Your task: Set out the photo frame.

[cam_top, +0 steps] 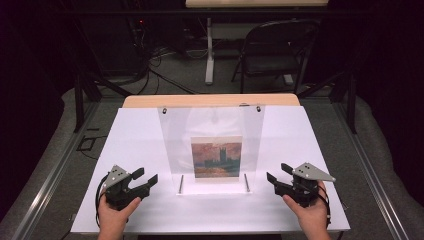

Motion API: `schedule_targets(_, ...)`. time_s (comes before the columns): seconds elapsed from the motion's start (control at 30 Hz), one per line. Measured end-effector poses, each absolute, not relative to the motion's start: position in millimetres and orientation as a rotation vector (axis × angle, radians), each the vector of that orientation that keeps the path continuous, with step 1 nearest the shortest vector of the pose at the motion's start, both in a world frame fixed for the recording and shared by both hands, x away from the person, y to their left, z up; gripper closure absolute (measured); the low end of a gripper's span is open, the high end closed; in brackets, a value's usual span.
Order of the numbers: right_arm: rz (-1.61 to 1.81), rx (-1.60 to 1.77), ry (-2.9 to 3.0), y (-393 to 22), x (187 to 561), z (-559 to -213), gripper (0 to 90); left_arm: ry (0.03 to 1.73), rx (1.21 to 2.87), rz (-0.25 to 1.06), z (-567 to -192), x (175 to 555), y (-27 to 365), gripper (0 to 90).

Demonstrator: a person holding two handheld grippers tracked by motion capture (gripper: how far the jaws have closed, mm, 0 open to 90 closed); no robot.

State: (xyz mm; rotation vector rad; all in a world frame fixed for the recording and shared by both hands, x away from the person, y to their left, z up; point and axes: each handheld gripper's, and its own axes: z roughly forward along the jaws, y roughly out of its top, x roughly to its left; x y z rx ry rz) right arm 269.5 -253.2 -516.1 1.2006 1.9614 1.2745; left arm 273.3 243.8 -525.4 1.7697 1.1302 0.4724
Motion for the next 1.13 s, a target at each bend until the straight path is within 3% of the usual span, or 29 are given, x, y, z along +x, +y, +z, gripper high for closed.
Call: schedule_targets(1.13,1.284,1.374,2.037,-258.3,282.9,-546.9,36.0,1.179,1.834,0.39,-546.2,281.6,235.9,38.5)
